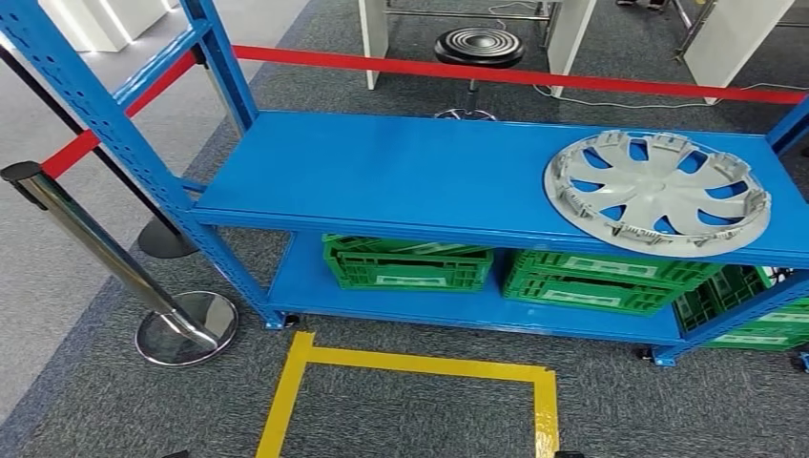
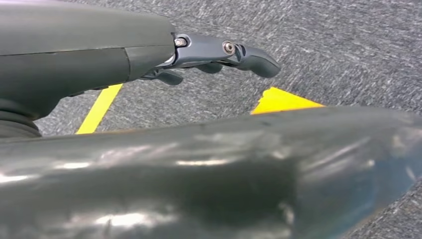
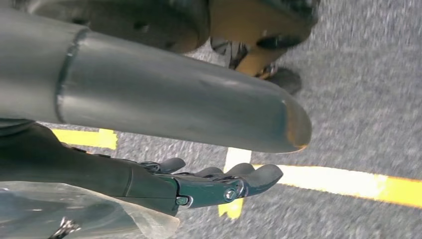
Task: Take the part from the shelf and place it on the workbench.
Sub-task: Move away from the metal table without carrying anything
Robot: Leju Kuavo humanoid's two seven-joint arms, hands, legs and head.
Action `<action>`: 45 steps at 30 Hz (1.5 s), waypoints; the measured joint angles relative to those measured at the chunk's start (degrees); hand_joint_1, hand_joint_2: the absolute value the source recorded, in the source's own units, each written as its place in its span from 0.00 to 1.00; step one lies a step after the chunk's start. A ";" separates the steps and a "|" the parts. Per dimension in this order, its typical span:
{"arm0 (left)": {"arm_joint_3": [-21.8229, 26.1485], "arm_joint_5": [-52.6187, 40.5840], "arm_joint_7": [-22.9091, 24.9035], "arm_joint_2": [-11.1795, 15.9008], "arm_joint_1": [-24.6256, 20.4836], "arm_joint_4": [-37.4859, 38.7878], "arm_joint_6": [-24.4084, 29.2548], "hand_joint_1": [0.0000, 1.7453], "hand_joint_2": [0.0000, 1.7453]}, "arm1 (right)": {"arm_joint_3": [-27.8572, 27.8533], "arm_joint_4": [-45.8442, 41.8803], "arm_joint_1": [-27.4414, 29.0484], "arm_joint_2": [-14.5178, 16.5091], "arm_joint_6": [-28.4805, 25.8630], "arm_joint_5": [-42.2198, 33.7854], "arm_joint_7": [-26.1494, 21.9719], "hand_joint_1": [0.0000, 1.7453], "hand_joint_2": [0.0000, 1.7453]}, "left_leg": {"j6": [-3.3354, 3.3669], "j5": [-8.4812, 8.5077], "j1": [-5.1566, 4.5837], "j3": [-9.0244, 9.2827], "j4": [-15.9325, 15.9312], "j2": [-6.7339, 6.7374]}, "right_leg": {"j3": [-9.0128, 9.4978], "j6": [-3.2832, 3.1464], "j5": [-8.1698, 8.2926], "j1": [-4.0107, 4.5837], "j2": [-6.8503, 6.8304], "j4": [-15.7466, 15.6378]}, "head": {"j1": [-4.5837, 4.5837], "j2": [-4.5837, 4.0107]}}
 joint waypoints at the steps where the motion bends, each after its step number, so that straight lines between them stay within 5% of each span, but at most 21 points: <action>1: 0.00 -0.01 0.00 0.00 -0.01 0.00 0.00 0.00 0.00 | 0.00 0.00 0.07 0.00 0.03 0.02 0.05 0.00 0.00 | -0.29 -0.17 0.05 0.03 0.14 -0.02 | 0.09 -0.28 0.08 -0.08 0.08 -0.10 | 0.01 0.00; 3: 0.00 -0.01 0.00 0.00 -0.06 0.00 0.00 0.00 0.00 | 0.02 0.00 0.08 0.01 0.10 0.06 0.16 0.00 0.00 | -0.95 -1.70 0.16 -1.00 2.69 -0.15 | 0.43 -0.79 0.12 -0.31 0.25 -0.30 | -0.11 0.00; 6: 0.02 -0.01 0.00 0.00 -0.02 0.00 0.00 0.00 0.00 | 0.05 0.00 0.06 0.02 0.23 0.11 0.26 0.00 0.00 | -1.53 -5.87 0.32 -6.11 12.83 -0.29 | 0.99 -1.38 -0.34 -0.27 0.45 -0.33 | -0.30 0.00; 8: 0.03 0.00 0.02 0.01 0.15 0.00 0.00 0.00 0.00 | 0.07 0.00 0.13 0.02 0.25 0.12 0.43 0.00 0.00 | -1.37 -5.13 0.33 -7.84 15.28 -0.32 | 1.56 -1.48 -0.76 -0.17 0.71 -0.33 | -0.31 0.00; 10: 0.04 0.00 0.04 0.02 0.27 0.00 0.01 0.00 0.00 | 0.07 0.00 0.16 0.02 0.25 0.13 0.59 0.00 0.00 | -0.75 -0.62 0.24 -5.76 9.49 -0.44 | 2.41 -1.35 -1.31 -0.10 1.03 -0.34 | -0.31 0.00; 12: 0.07 -0.01 0.07 0.04 0.17 0.01 0.04 0.00 0.00 | 0.08 0.01 0.10 0.09 0.25 0.14 0.75 0.00 0.00 | -0.03 1.89 -0.01 -2.90 3.04 -0.67 | 2.78 -0.90 -1.94 0.06 1.21 -0.37 | -0.29 0.00; 17: 0.10 -0.03 0.13 0.07 0.18 0.00 0.19 0.00 0.00 | 0.09 0.02 0.12 0.31 0.31 0.16 1.19 0.00 0.00 | 1.70 1.14 -0.09 -0.50 -0.67 -0.89 | 3.28 0.95 -2.01 -0.16 1.12 0.84 | -0.03 0.00; 19: 0.11 -0.19 0.13 0.02 0.21 0.00 0.22 0.00 0.00 | 0.09 0.02 -0.05 0.31 0.34 0.15 1.24 0.00 0.00 | 2.05 1.15 0.10 0.30 -1.14 -0.82 | 0.90 1.24 -4.39 -0.26 1.07 4.83 | 0.27 0.00; 22: 0.11 -0.46 0.15 -0.03 0.21 0.00 0.37 0.00 0.00 | 0.09 0.02 -0.05 0.31 0.44 0.08 1.36 0.00 0.00 | 2.15 0.58 0.10 0.65 -1.12 -0.72 | -5.40 1.86 -7.60 -0.37 1.00 13.75 | 0.49 0.00; 23: 0.11 -0.52 0.17 -0.03 0.26 0.01 0.45 0.00 0.00 | 0.08 0.02 0.09 0.31 0.48 0.07 1.41 0.00 0.00 | 2.10 0.29 0.12 0.94 -1.10 -0.72 | -6.44 2.03 -6.87 -0.41 0.96 14.21 | 0.52 0.00; 25: 0.11 -0.63 0.22 -0.06 0.38 0.01 0.56 0.00 0.00 | 0.07 0.02 0.29 0.31 0.53 0.06 1.45 0.00 0.00 | 1.81 -0.46 0.20 1.97 -1.10 -0.73 | -5.30 2.27 -1.86 -0.54 0.75 8.74 | 0.52 0.00; 26: 0.13 -0.72 0.26 -0.07 0.42 0.01 0.59 0.00 0.00 | 0.07 0.03 0.30 0.31 0.53 0.05 1.46 0.00 0.00 | 1.55 -0.86 0.21 2.45 -1.09 -0.71 | -4.18 2.22 0.31 -0.52 0.56 5.25 | 0.54 0.00; 28: 0.16 -0.89 0.35 -0.08 0.29 0.00 0.62 0.00 0.00 | 0.09 0.03 0.19 0.31 0.54 0.05 1.50 0.00 0.00 | 0.87 -1.57 0.15 2.86 -0.95 -0.65 | -2.66 1.43 1.51 -0.33 0.16 0.75 | 0.54 0.00; 33: 0.22 -1.02 0.54 -0.05 0.22 0.00 0.63 0.00 0.00 | 0.05 0.02 0.40 0.31 0.54 0.02 1.62 0.00 0.00 | -0.64 -2.49 0.18 2.88 1.66 -0.65 | -0.92 -1.02 1.24 -0.32 0.25 0.19 | 0.40 0.00; 38: 0.51 -1.05 0.68 -0.05 0.21 0.02 0.63 0.00 0.00 | 0.05 0.02 0.23 0.31 0.56 0.01 1.66 0.00 0.00 | -1.39 -7.68 0.41 -5.65 15.13 -0.70 | 0.88 -1.84 -0.15 -0.10 0.56 0.12 | 0.12 0.00; 39: 0.55 -1.05 0.77 -0.04 0.32 0.02 0.63 0.00 0.00 | 0.04 0.02 0.29 0.31 0.56 -0.02 1.66 0.00 0.00 | -1.21 -6.70 0.39 -5.96 14.30 -0.71 | 1.40 -1.83 -0.53 -0.01 0.68 0.12 | 0.09 0.00; 42: 0.61 -1.06 0.98 0.02 0.46 0.02 0.64 0.00 0.00 | 0.03 0.04 0.30 0.37 0.62 -0.14 1.58 0.00 0.00 | 0.16 -0.11 -0.05 -3.76 5.02 -0.70 | 2.72 -1.69 -1.71 0.27 0.90 -0.02 | 0.15 0.00; 45: 0.69 -1.16 1.18 0.09 0.44 0.02 0.67 0.00 0.00 | 0.03 0.07 0.16 0.46 0.71 -0.22 1.47 0.00 0.00 | 1.27 1.33 -0.73 -2.57 0.85 -0.74 | 3.67 -0.66 -1.96 0.27 0.87 -0.23 | 0.11 0.00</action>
